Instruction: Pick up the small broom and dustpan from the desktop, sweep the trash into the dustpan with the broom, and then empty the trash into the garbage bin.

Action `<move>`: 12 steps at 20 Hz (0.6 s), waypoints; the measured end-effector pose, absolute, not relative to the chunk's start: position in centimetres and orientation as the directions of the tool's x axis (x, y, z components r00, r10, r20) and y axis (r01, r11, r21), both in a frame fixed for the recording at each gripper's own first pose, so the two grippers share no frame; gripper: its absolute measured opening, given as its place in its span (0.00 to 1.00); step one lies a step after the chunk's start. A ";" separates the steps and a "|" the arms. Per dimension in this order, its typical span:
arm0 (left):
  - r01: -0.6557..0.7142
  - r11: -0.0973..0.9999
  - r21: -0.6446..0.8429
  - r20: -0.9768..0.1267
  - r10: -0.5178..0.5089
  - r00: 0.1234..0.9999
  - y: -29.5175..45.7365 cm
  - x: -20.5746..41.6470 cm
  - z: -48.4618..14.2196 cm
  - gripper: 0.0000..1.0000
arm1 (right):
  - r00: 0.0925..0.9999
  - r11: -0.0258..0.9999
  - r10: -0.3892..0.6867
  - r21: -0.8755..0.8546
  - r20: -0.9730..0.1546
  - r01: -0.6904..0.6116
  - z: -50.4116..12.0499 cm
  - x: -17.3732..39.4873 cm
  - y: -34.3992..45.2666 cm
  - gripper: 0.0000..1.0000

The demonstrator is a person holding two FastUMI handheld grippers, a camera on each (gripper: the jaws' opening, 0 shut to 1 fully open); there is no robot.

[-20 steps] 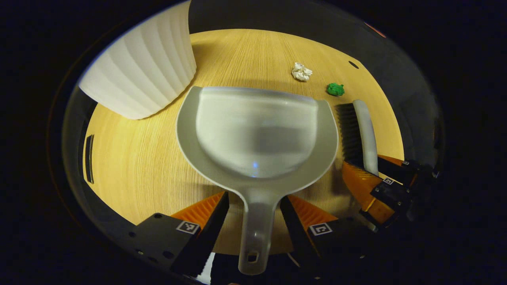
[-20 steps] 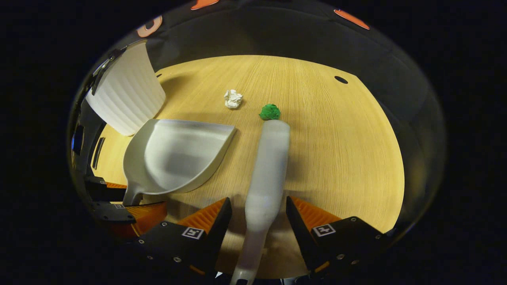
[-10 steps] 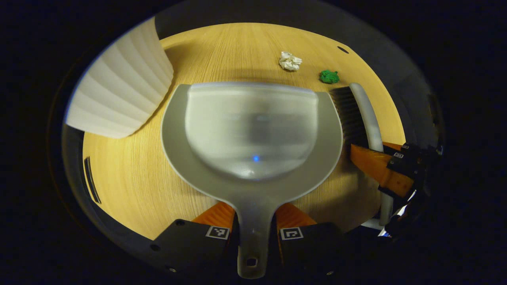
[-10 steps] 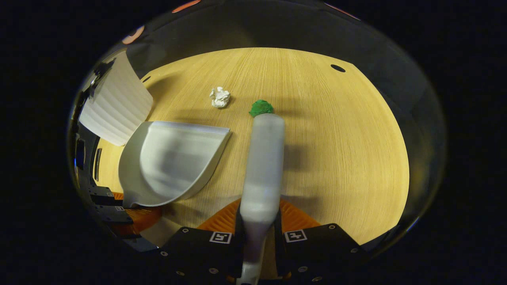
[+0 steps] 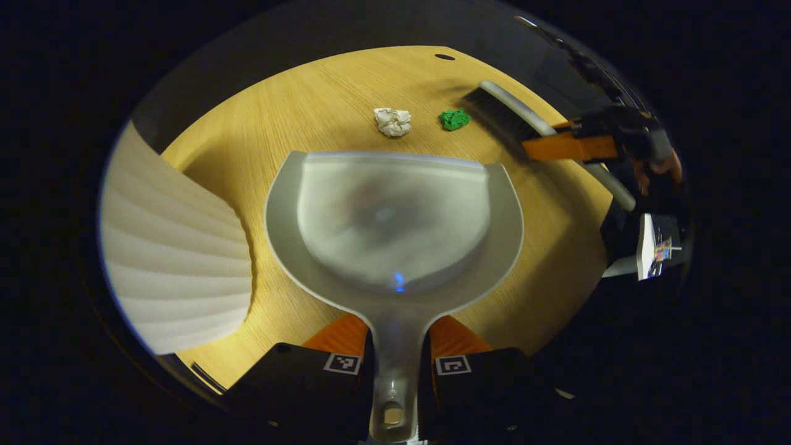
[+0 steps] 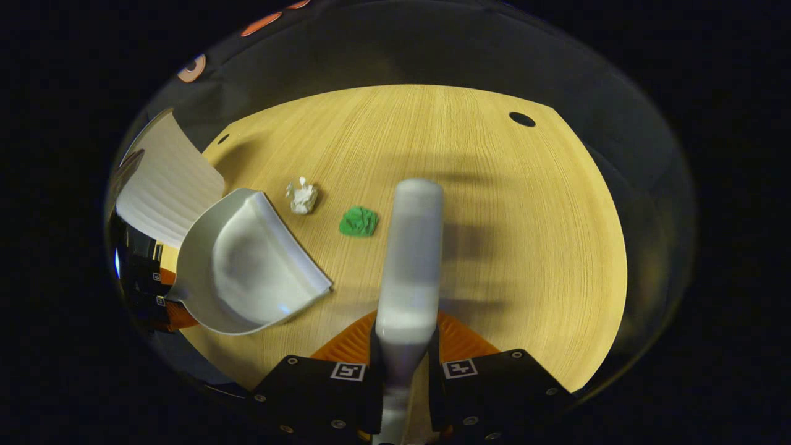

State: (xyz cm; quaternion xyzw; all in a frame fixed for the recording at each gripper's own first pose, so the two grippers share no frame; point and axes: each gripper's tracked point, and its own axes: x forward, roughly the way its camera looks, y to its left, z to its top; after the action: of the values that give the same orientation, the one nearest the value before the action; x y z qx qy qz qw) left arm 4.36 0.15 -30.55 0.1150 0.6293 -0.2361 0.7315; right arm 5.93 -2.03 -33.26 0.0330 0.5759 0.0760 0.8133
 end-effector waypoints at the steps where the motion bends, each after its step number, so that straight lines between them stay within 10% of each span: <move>1: 0.502 0.853 -0.142 -0.972 -0.216 0.091 -0.3 5.3 -30.6 0.29 | 0.311 0.982 0.176 0.144 -0.934 -0.121 -33.4 7.1 -2.1 0.30; 12: 0.656 0.740 -0.148 -0.971 -0.236 0.047 -1.4 6.1 -30.6 0.29 | 0.137 0.833 0.305 0.194 -0.943 -0.518 -33.6 12.0 2.8 0.30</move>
State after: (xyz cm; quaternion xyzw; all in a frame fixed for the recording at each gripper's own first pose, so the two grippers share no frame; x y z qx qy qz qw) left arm 6.09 -1.44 -30.63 0.1712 0.6130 -0.3170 0.7031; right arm 11.98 2.76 -33.63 -0.0893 0.5967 0.2747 0.7487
